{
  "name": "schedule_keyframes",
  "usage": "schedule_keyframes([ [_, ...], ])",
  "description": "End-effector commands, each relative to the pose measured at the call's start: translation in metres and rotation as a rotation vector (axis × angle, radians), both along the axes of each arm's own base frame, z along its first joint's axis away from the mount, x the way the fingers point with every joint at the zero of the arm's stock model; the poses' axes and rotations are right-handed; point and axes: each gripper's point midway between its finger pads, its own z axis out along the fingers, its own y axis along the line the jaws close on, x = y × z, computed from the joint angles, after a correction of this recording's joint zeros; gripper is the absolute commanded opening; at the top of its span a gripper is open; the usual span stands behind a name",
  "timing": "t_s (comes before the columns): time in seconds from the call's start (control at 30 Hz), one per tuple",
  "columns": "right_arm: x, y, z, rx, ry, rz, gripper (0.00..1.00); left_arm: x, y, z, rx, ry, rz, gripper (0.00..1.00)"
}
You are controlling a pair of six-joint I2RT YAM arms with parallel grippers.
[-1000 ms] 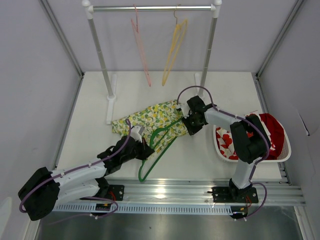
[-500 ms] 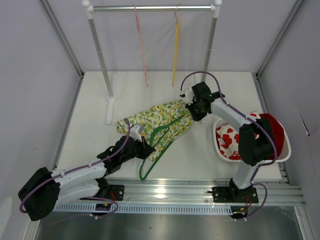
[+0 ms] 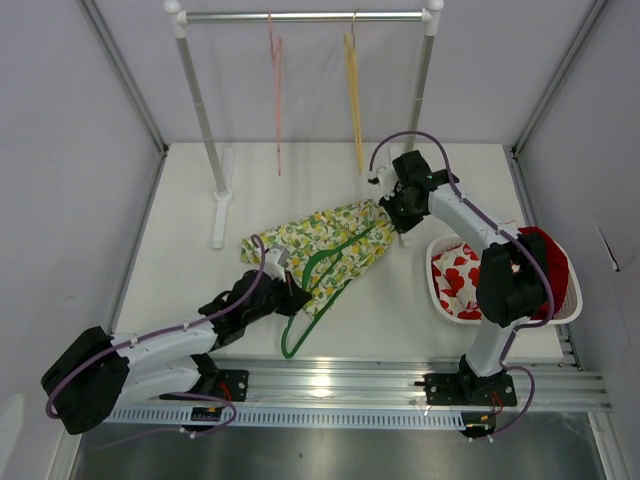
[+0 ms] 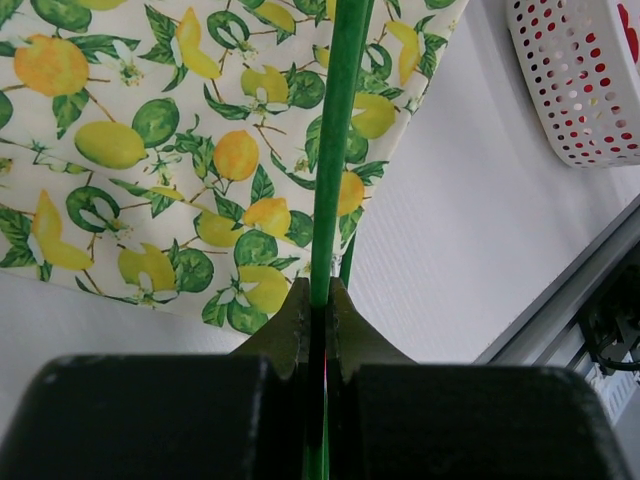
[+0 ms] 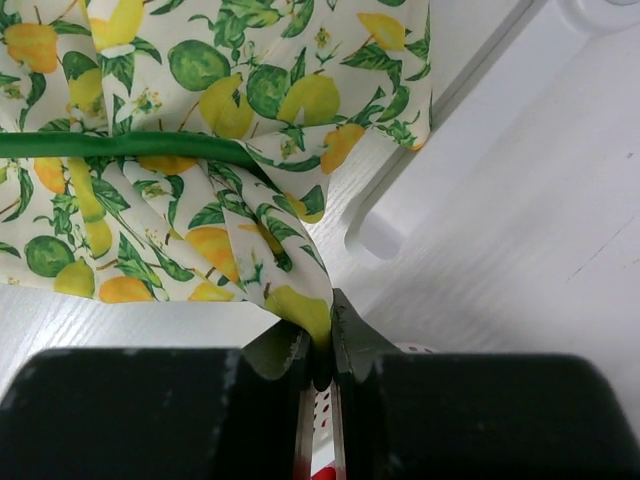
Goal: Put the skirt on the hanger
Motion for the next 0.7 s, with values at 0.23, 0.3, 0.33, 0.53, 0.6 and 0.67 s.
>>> schedule_keyframes([
  [0.23,-0.018,-0.01,-0.011,-0.043,0.043,0.038,0.43,-0.003,0.014,-0.032,0.095,0.075,0.025,0.0],
  [0.3,-0.023,-0.009,0.003,-0.022,-0.009,0.04,0.52,-0.005,0.008,-0.03,0.084,0.082,-0.005,0.0],
  [0.33,-0.029,-0.004,0.004,-0.014,-0.013,0.055,0.53,-0.005,0.008,-0.032,0.087,0.088,-0.006,0.0],
  [0.53,-0.083,0.058,0.041,0.156,-0.106,0.308,0.6,-0.001,0.001,-0.032,0.083,0.088,-0.02,0.0],
  [0.6,-0.108,0.087,0.034,0.159,-0.134,0.425,0.61,0.0,0.0,-0.032,0.077,0.088,-0.021,0.0],
  [0.67,-0.124,0.103,0.026,0.158,-0.141,0.498,0.61,-0.002,0.0,-0.035,0.08,0.098,-0.023,0.0],
])
